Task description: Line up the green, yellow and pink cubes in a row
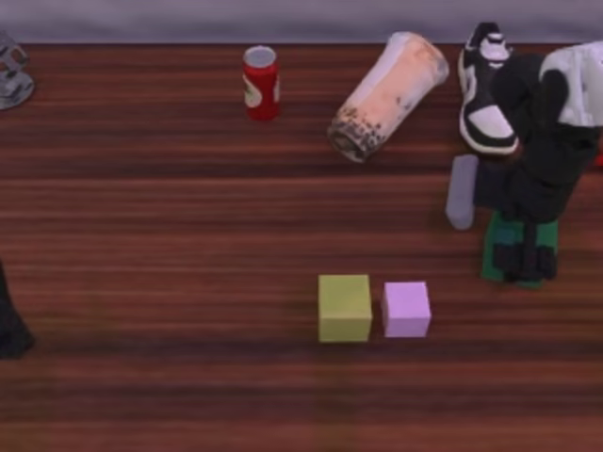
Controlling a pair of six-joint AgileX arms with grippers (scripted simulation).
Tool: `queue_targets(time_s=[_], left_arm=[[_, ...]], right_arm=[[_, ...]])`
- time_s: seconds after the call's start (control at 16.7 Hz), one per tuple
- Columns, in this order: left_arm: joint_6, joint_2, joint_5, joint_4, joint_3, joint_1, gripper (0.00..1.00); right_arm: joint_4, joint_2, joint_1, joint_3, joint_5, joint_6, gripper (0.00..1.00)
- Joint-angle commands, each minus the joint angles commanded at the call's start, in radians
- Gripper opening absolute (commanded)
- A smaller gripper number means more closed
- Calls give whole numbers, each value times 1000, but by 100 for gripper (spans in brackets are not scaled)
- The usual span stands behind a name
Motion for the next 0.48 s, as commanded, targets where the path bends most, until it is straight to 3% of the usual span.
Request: queue_targets(time_s=[0.18, 0.48], left_arm=[[0, 0, 0, 0, 0, 0, 100], [0, 0, 0, 0, 0, 0, 100]], right_arm=[[0, 0, 0, 0, 0, 0, 2], [0, 0, 0, 0, 0, 0, 0]])
